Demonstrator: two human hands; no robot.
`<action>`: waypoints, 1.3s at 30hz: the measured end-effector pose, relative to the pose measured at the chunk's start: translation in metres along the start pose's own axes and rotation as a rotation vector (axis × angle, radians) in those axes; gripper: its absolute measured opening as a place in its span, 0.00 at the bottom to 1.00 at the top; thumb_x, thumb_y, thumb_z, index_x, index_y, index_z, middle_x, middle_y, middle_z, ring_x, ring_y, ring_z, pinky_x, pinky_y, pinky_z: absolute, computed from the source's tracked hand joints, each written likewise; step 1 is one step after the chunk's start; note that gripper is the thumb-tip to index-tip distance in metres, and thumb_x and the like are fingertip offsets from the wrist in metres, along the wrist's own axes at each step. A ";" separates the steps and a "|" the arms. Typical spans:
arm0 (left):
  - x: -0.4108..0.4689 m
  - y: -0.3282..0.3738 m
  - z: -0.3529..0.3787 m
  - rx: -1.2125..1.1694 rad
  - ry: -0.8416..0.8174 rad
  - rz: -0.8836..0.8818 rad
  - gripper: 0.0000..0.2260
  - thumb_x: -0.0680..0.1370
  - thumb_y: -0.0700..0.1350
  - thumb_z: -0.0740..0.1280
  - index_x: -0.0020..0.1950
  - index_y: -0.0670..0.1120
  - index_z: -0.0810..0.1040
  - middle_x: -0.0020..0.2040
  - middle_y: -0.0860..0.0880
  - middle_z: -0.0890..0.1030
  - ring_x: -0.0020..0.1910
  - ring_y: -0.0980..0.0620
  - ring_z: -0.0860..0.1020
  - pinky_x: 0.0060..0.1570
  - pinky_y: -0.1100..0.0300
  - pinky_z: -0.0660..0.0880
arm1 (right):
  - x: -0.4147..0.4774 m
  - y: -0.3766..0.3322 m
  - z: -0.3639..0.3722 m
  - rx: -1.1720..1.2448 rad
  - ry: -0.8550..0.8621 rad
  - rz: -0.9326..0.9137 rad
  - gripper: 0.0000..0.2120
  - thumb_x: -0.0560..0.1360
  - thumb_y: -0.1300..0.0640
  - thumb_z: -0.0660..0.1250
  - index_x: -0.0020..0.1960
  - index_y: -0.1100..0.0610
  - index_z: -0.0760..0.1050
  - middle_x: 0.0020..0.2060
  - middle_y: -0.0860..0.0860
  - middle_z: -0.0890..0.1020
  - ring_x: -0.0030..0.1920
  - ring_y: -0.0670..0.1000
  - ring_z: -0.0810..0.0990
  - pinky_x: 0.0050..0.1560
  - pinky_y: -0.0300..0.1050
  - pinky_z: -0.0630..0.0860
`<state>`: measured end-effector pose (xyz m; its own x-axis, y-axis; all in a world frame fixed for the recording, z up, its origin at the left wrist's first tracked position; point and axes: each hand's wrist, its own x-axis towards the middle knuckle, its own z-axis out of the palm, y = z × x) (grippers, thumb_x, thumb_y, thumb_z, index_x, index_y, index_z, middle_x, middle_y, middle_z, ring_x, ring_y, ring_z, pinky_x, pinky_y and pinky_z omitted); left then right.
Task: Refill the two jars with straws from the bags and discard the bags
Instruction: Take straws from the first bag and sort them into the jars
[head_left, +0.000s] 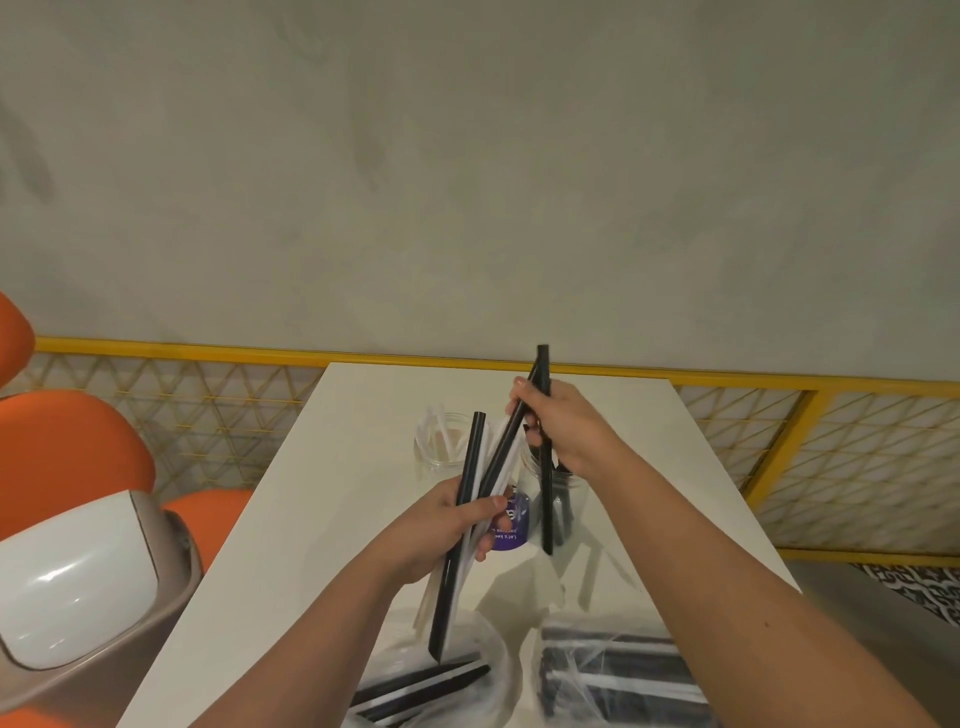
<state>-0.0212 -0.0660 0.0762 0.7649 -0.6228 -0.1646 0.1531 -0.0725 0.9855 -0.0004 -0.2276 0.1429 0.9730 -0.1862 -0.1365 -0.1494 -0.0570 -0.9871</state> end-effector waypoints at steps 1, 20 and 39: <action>0.000 0.000 -0.001 0.015 -0.008 0.002 0.09 0.80 0.40 0.62 0.58 0.40 0.73 0.38 0.46 0.79 0.27 0.53 0.71 0.39 0.57 0.74 | 0.002 -0.008 -0.003 0.011 0.054 -0.030 0.10 0.80 0.53 0.59 0.45 0.58 0.73 0.37 0.51 0.77 0.33 0.47 0.70 0.31 0.37 0.69; 0.005 0.005 -0.010 -0.142 0.096 0.066 0.12 0.80 0.43 0.62 0.62 0.41 0.75 0.41 0.44 0.80 0.28 0.56 0.72 0.33 0.67 0.74 | 0.034 0.029 -0.034 -0.141 0.357 -0.393 0.06 0.80 0.52 0.58 0.51 0.54 0.70 0.38 0.53 0.82 0.43 0.50 0.81 0.58 0.49 0.75; 0.000 0.021 -0.014 -0.107 0.131 0.081 0.14 0.80 0.47 0.60 0.61 0.41 0.74 0.35 0.44 0.82 0.32 0.52 0.78 0.43 0.59 0.78 | -0.021 0.006 0.044 -0.107 -0.206 -0.008 0.09 0.78 0.52 0.63 0.53 0.56 0.74 0.51 0.58 0.82 0.45 0.50 0.82 0.41 0.37 0.81</action>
<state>-0.0090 -0.0562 0.0961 0.8511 -0.5162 -0.0958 0.1485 0.0617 0.9870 -0.0145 -0.1813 0.1358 0.9879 0.0183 -0.1538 -0.1488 -0.1630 -0.9753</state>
